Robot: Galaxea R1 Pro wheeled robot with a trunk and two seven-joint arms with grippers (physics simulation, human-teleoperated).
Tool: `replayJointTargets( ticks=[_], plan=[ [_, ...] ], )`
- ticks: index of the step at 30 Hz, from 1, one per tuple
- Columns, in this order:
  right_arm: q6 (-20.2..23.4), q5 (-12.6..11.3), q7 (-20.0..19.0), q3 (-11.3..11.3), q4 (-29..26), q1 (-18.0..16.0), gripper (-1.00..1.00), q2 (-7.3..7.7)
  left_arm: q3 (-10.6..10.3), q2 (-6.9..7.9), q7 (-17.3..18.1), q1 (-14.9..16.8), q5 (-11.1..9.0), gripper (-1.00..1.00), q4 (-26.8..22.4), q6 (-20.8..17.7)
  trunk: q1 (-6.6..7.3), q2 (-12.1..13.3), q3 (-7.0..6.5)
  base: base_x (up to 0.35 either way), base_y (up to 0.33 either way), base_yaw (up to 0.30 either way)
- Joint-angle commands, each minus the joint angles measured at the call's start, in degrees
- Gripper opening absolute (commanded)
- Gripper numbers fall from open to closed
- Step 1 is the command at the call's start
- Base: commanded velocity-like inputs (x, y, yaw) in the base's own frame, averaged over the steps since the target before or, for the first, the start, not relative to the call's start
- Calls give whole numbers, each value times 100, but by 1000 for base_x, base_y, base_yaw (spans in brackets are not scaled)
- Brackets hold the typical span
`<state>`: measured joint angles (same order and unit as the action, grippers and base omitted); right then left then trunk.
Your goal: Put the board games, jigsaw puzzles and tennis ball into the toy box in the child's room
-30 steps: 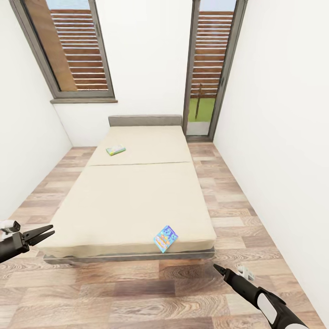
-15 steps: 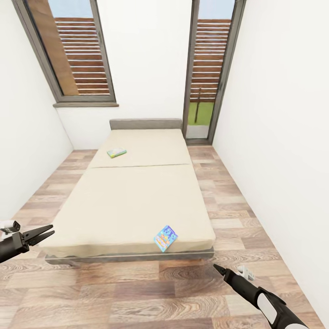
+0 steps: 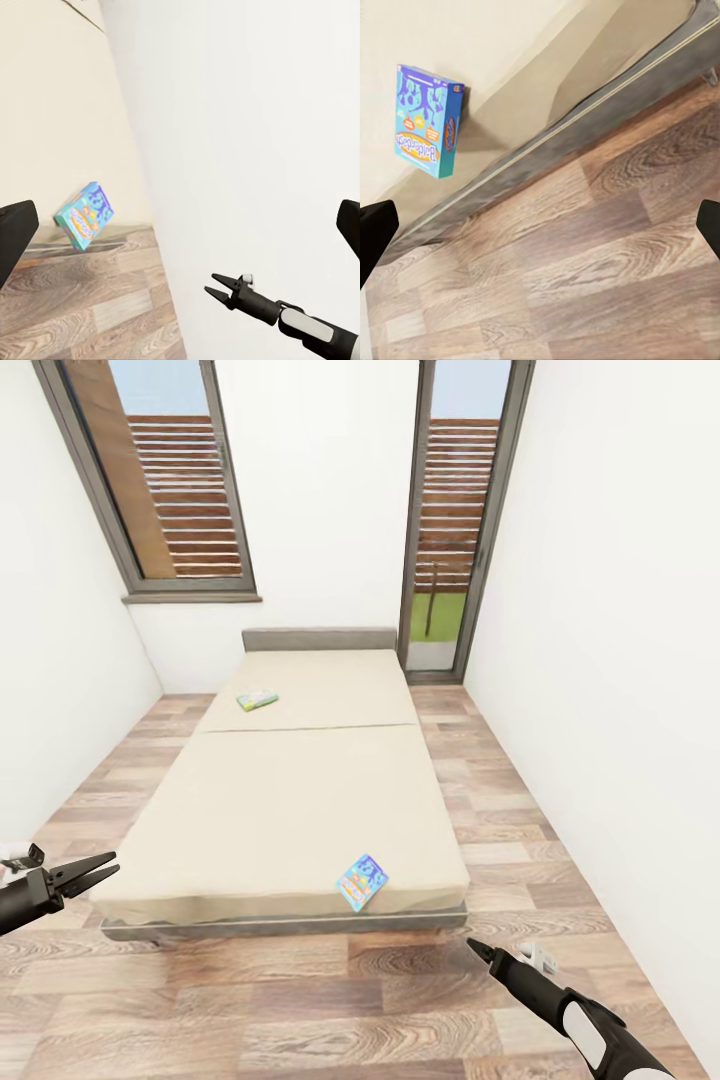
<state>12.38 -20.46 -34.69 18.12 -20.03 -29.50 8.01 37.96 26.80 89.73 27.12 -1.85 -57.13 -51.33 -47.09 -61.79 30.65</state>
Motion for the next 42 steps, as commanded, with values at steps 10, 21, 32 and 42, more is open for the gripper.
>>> replayJointTargets(
  ticks=[10, 21, 32, 42],
  plan=[
    [55, -45, -20, 25, -1, -3, 100, -1, -3, 0, 27, 3, 10, 100, 0, -61, 0, -3, -90, -48, 31, 0],
    [48, -45, -20, 25, -1, -3, 100, -1, 8, 0, 27, 3, 8, 100, 0, -61, 0, -3, -195, -8, 7, 0],
    [46, -37, -20, 25, -1, -3, 100, -1, 10, 8, 27, 3, 9, 100, 0, -61, 0, -3, -301, 0, 7, 0],
    [46, -37, -20, 25, -1, -3, 100, -9, 14, 9, 27, 3, 10, 100, 0, -61, 0, -3, -396, 0, 22, 0]
  ],
)
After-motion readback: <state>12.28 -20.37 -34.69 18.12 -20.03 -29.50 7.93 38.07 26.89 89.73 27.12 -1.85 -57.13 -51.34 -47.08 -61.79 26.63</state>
